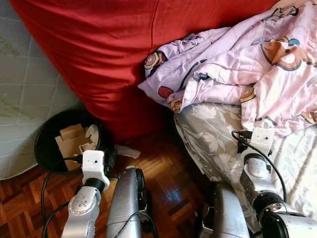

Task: Clean up the room

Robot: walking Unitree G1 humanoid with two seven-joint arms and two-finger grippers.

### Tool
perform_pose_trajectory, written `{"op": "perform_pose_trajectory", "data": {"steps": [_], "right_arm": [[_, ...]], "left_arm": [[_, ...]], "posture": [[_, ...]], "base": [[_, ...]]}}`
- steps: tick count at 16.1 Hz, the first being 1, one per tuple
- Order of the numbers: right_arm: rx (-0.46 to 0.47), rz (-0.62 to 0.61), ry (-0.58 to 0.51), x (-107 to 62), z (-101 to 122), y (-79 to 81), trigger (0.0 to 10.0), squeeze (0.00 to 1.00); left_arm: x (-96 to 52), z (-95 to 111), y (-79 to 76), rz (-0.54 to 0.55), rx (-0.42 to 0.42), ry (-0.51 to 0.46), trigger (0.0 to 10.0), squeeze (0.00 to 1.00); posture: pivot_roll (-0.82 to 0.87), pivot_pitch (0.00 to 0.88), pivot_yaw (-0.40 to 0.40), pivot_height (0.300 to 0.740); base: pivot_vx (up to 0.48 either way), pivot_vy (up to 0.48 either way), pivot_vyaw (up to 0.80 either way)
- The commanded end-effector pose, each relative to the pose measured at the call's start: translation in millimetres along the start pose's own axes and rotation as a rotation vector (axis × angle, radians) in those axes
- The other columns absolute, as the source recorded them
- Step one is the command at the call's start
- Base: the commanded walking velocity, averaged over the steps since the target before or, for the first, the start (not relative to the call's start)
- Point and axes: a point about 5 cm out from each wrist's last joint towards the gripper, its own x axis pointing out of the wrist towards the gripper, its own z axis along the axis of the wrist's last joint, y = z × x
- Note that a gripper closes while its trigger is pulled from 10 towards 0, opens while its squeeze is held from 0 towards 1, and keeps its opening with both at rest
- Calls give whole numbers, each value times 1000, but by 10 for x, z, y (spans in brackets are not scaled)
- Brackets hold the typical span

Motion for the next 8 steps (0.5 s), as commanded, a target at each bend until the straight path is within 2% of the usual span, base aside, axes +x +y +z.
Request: {"op": "perform_pose_trajectory", "data": {"steps": [1, 4, 8], "right_arm": [[-30, -4, 135, -119, -338, -20, 0, 0], [-55, -23, 150, -135, -384, -54, 0, 0], [-39, -78, 145, -98, -354, -206, 0, 0]], "left_arm": [[-83, -132, 56, 10, 14, 62, 10000, 0], [-94, -133, 85, 19, 16, 63, 10000, 0], [-131, -191, 95, 32, 20, 86, 10000, 0]], "posture": [[101, 368, 84, 582], [108, 371, 82, 582], [103, 373, 73, 582]], "base": [[0, 0, 0], [0, 0, 0], [0, 0, 0]]}}
